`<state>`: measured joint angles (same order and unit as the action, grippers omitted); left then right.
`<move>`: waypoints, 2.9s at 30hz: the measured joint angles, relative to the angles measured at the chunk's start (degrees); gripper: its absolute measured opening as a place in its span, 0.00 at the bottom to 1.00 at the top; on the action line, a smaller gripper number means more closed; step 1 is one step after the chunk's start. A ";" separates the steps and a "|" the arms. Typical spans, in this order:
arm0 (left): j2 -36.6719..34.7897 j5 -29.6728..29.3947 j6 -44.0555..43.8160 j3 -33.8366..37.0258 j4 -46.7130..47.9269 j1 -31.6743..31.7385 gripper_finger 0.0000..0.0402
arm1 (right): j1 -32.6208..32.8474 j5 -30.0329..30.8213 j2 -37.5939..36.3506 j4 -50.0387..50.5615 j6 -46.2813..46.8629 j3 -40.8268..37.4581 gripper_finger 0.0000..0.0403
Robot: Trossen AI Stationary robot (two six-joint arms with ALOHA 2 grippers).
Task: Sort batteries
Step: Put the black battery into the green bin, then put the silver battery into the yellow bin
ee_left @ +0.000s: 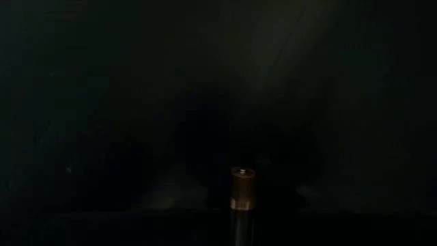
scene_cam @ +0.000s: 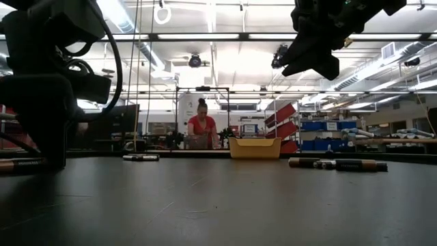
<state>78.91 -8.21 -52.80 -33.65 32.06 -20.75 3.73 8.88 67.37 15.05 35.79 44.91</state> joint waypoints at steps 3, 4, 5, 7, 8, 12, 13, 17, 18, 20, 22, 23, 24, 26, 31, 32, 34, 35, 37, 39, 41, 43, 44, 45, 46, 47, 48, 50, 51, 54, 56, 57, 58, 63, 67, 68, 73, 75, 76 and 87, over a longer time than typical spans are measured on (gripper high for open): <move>0.04 -0.07 0.02 -0.25 0.86 0.00 0.12 | 0.00 -0.02 0.00 0.00 -0.21 0.00 0.25; 0.06 -0.06 0.10 -0.53 1.43 0.00 0.12 | 0.00 -0.02 0.00 0.00 -0.24 0.00 0.25; 0.10 -0.06 0.56 -0.73 1.69 0.00 0.12 | 0.00 -0.02 0.00 0.01 -0.27 0.00 0.25; 0.12 -0.09 1.60 -1.36 2.47 0.00 0.12 | 0.00 0.00 0.00 0.00 -0.40 0.00 0.25; 0.15 -0.17 1.83 -1.73 3.13 0.00 0.12 | 0.00 -0.02 0.00 0.01 -0.57 0.00 0.25; 0.28 -0.72 2.86 -2.90 7.26 0.00 0.12 | 0.00 -0.02 0.00 0.02 -1.02 0.00 0.25; 0.34 -0.71 3.00 -3.45 8.83 0.00 0.12 | 0.00 -0.02 0.00 0.02 -1.06 0.00 0.25; -1.61 -0.92 3.08 -7.19 16.56 0.00 0.12 | 0.00 -0.02 0.00 0.04 -1.47 0.00 0.25; -2.70 -1.00 3.05 -8.50 17.84 -0.06 0.12 | -0.02 -0.02 0.00 0.02 -1.59 0.00 0.25; -5.66 -0.75 2.41 -11.13 21.33 -0.44 0.12 | -0.07 -0.02 0.00 0.02 -2.00 0.00 0.25; -8.97 2.26 1.27 -13.50 21.95 -1.02 0.12 | -0.07 -0.04 0.00 0.04 -2.59 0.00 0.25; -10.70 4.30 0.35 -14.43 21.50 -1.48 0.12 | -0.07 -0.04 0.00 0.02 -2.97 0.00 0.25; -12.19 6.23 -1.04 -15.13 21.41 -2.25 0.12 | -0.11 -0.04 0.00 0.03 -3.38 0.00 0.25; -14.80 10.26 -4.71 -16.16 20.78 -4.53 0.12 | -0.29 -0.07 0.00 0.02 -4.37 0.00 0.25; -17.47 14.01 -19.49 -16.46 13.27 -13.91 0.12 | -1.49 -0.13 0.00 0.01 -6.08 0.00 0.25; -17.20 14.00 -22.01 -16.46 12.18 -16.17 0.12 | -1.81 -0.13 0.00 0.00 -6.31 0.00 0.25; -16.09 13.88 -26.86 -16.46 11.74 -20.37 0.12 | -2.44 -0.13 0.00 -0.03 -6.94 0.00 0.25; -15.34 13.73 -28.95 -16.46 11.82 -22.37 0.12 | -2.72 -0.13 0.00 -0.07 -7.34 0.00 0.25; -13.62 13.23 -32.44 -16.46 12.89 -25.81 0.12 | -3.20 -0.13 0.00 -0.76 -7.97 0.00 0.25; -11.91 12.44 -35.25 -16.46 14.75 -28.43 0.12 | -3.74 -0.13 0.00 -1.68 -8.75 0.00 0.25; -10.51 10.92 -37.80 -15.92 14.95 -30.38 0.12 | -4.32 -0.37 0.00 -3.00 -9.04 0.00 0.25; -9.80 9.32 -40.32 -14.26 13.27 -31.70 0.12 | -4.91 -1.30 -0.02 -4.20 -9.04 0.00 0.25; -9.57 8.83 -41.53 -13.11 11.75 -32.25 0.12 | -5.08 -1.58 -0.02 -4.60 -9.03 0.00 0.25; -9.46 8.46 -42.71 -11.82 10.39 -32.76 0.12 | -5.15 -1.97 0.00 -5.07 -9.03 0.00 0.25; -9.47 7.91 -43.91 -10.48 9.40 -33.24 0.12 | -5.16 -2.24 -0.02 -5.63 -9.01 0.00 0.25; -9.49 7.77 -45.22 -9.14 8.48 -33.69 0.12 | -5.16 -2.54 -0.02 -6.15 -8.92 0.00 0.25; -9.49 7.80 -46.16 -7.80 7.26 -33.98 0.12 | -5.14 -2.81 -0.02 -6.48 -8.63 0.00 0.25; -9.49 7.79 -47.59 -5.50 4.92 -34.76 0.12 | -5.01 -3.36 -0.02 -6.43 -7.75 0.00 0.25; -9.49 7.79 -48.16 -4.40 3.91 -35.07 0.12 | -4.89 -3.71 -0.02 -6.43 -7.32 0.00 0.25; -9.50 7.81 -49.23 -2.20 2.20 -35.55 0.12 | -4.37 -4.26 -0.02 -6.39 -6.13 0.00 0.25; -9.50 7.81 -49.48 -1.21 2.21 -35.69 0.12 | -4.07 -4.26 -0.02 -6.40 -5.80 0.00 0.25; -9.49 7.81 -49.48 -0.71 2.11 -35.69 0.12 | -3.97 -4.28 -0.02 -6.40 -5.79 0.00 0.25; -9.49 7.81 -49.48 -0.31 2.13 -35.69 0.12 | -3.90 -4.28 -0.02 -6.40 -5.73 0.00 0.25; -9.51 7.88 -49.98 1.12 2.29 -35.67 0.14 | -3.91 -4.35 -0.02 -6.40 -4.90 0.00 0.25; -9.51 8.05 -52.31 1.25 3.99 -35.67 0.24 | -3.95 -4.24 -0.02 -6.40 -4.98 0.00 0.25; -9.51 8.05 -52.61 1.27 4.08 -35.67 0.27 | -4.02 -4.22 -0.02 -6.42 -5.19 0.00 0.25; -9.51 8.08 -52.92 1.27 2.35 -35.63 0.37 | -4.65 -4.17 -0.02 -6.41 -5.73 0.00 0.25; -9.53 8.18 -52.92 0.87 1.62 -35.63 0.38 | -4.94 -4.13 -0.02 -6.42 -5.89 0.00 0.25; -9.53 8.24 -52.90 0.22 1.88 -35.63 0.38 | -5.09 -4.13 -0.02 -6.42 -5.96 0.00 0.25; -9.63 -1.84 -38.79 -14.94 8.87 -34.58 0.39 | -6.58 -4.13 -0.02 -6.47 -7.60 0.00 0.25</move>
<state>69.29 -10.05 -91.58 -48.59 40.93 -55.33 -2.85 4.75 67.35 8.58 28.20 44.91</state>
